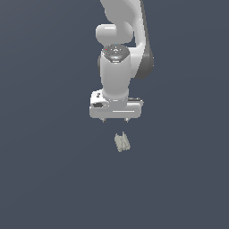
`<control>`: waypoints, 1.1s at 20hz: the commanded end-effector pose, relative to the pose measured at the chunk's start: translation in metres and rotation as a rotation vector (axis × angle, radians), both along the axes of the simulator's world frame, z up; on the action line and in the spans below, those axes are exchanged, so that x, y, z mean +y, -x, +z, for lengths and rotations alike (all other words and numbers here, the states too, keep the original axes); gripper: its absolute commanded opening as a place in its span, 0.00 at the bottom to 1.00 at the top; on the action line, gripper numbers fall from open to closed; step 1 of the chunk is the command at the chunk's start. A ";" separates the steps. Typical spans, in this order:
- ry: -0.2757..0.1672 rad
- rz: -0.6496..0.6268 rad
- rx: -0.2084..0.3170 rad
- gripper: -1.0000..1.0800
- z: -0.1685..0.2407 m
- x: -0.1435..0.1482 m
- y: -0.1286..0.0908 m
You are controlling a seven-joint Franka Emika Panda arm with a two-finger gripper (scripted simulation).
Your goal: Pick up the object and move it to a goal position.
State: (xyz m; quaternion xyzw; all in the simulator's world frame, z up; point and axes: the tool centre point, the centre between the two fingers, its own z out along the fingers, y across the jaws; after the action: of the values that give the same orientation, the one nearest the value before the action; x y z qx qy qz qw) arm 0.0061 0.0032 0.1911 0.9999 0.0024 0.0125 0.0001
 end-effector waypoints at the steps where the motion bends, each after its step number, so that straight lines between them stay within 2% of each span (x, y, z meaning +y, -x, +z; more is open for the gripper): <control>1: 0.000 0.000 0.000 0.96 0.000 0.000 0.000; 11: -0.024 -0.002 0.043 0.96 -0.007 0.026 0.011; 22: -0.013 0.082 0.036 0.96 -0.033 0.028 -0.003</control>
State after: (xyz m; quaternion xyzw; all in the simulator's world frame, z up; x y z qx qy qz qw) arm 0.0061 0.0304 0.1649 0.9994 0.0334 -0.0056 -0.0079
